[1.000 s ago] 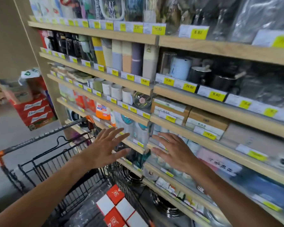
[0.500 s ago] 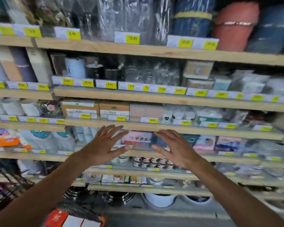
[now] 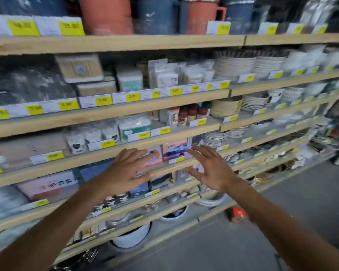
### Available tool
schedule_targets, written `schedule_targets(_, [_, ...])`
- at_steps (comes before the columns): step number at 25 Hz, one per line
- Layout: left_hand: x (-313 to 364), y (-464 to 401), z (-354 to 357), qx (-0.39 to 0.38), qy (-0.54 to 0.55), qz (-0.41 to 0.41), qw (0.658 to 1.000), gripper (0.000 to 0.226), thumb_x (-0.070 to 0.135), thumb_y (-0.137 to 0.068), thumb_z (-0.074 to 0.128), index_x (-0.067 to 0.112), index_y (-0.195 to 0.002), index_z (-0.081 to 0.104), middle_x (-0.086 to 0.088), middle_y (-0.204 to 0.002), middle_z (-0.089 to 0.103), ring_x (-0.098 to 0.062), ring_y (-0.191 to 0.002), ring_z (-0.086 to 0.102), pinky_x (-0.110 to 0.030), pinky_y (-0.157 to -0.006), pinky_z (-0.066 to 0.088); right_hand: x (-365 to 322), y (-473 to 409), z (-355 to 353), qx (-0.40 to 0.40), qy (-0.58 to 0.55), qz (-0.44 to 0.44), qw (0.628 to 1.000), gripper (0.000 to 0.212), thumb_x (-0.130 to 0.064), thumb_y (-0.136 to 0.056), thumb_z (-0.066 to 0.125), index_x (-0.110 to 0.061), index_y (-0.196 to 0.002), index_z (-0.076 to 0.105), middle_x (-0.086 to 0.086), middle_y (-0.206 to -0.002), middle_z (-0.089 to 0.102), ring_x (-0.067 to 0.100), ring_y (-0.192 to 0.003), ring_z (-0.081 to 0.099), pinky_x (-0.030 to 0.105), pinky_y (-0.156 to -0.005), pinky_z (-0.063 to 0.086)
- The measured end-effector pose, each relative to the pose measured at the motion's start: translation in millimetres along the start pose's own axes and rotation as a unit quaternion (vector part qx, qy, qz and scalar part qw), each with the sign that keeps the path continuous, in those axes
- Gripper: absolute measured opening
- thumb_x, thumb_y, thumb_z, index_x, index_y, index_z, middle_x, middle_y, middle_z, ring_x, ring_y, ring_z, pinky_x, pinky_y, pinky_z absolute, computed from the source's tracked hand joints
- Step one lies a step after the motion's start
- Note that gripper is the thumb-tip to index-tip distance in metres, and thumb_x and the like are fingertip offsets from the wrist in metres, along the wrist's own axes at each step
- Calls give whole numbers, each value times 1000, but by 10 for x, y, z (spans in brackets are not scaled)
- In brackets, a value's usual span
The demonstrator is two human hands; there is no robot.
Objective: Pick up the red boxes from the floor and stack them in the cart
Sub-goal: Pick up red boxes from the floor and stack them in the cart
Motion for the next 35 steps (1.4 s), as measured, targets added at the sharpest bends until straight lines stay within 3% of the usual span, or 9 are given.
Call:
schedule_targets(5, [885, -1111, 342, -38, 12, 98, 994, 93, 90, -76, -5, 46, -156, 9, 14, -163, 12, -10, -151, 0, -38, -124, -9, 1129, 650, -246, 53, -40, 140, 988, 85, -86, -88, 19, -35, -153, 42, -7, -158, 41, 21, -150, 28, 45, -122, 27])
schedule_targets(8, [1307, -1692, 468, -54, 23, 156, 986, 88, 87, -79, 1, 46, -156, 11, 17, -163, 10, -6, -150, -3, -37, -124, -6, 1559, 1006, -395, 76, -34, 207, 975, 81, -81, -89, 22, -35, -152, 43, -7, -157, 43, 18, -149, 28, 37, -122, 22])
schedule_targets(11, [1725, -2160, 638, -51, 40, 223, 973, 98, 92, -76, -3, 42, -156, 20, 14, -161, 18, -8, -149, 5, -36, -123, -2, 1867, 1334, -534, 74, -25, 266, 961, 75, -80, -94, 22, -37, -153, 40, -7, -157, 42, 18, -149, 29, 39, -124, 22])
schedule_targets(19, [2739, -3143, 828, -96, 90, 374, 918, 114, 98, -64, -9, 39, -156, 22, 12, -162, 18, -8, -149, 3, -39, -123, -3, 2275, 2033, -960, 131, -2, 440, 889, 92, -89, -86, 10, -33, -145, 53, -4, -150, 52, 18, -142, 40, 40, -121, 28])
schedule_targets(24, [3347, -3586, 953, -116, 88, 460, 876, 117, 99, -61, -9, 38, -156, 24, 9, -163, 19, -12, -150, 6, -30, -117, -6, 2307, 2484, -1043, 158, 40, 538, 827, 69, -74, -96, 34, -30, -147, 51, -4, -152, 50, 19, -144, 38, 34, -122, 26])
schedule_targets(29, [4028, -3777, 1215, -147, 84, 523, 836, 109, 97, -67, -2, 39, -155, 24, 10, -163, 18, -12, -151, 6, -37, -122, 2, 2384, 3045, -1017, 134, 49, 612, 778, 69, -71, -97, 34, -32, -154, 42, -6, -158, 42, 17, -149, 29, 37, -121, 24])
schedule_targets(35, [4951, -4058, 1500, -175, 25, 552, 815, 72, 70, -94, 30, 39, -157, 17, 12, -165, 11, -10, -152, 0, -39, -123, 2, 3072, 3653, -1059, 131, 36, 637, 759, 72, -73, -96, 32, -32, -154, 39, -5, -159, 41, 19, -148, 32, 40, -122, 28])
Point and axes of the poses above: each hand's wrist, its own y-axis away from the middle knuckle, its own z-axis out of the palm, x = y × z, the point moved 2 cm from there along -y, towards the middle knuckle
